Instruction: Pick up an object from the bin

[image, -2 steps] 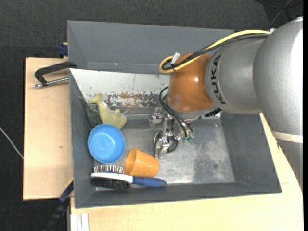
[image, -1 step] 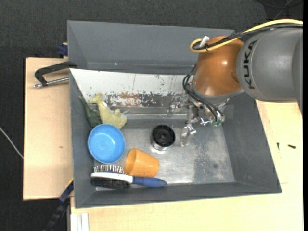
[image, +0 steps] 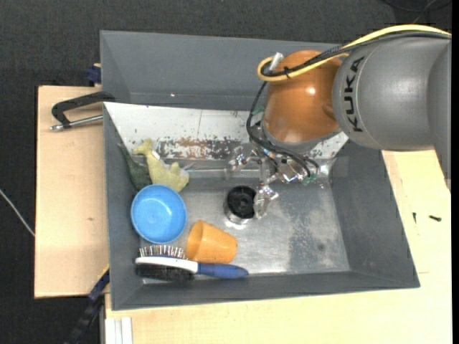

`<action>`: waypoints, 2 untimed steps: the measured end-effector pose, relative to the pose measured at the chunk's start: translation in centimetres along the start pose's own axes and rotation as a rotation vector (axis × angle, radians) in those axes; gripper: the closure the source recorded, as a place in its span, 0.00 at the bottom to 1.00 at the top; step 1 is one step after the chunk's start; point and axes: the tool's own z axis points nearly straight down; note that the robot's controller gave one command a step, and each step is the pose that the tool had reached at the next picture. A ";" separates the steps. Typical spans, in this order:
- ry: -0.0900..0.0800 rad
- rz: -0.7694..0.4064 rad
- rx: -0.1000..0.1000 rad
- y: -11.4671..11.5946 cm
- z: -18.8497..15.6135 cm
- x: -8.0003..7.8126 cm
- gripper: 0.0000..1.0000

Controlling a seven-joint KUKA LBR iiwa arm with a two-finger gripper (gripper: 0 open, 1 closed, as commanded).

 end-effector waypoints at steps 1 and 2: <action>0.004 0.220 -0.001 -1.7 3.9 0.8 0.00; 0.006 0.220 -0.001 -1.6 3.8 0.7 0.00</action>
Offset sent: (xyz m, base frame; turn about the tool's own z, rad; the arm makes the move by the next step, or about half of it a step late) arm -0.0005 -0.0196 -0.0432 0.2197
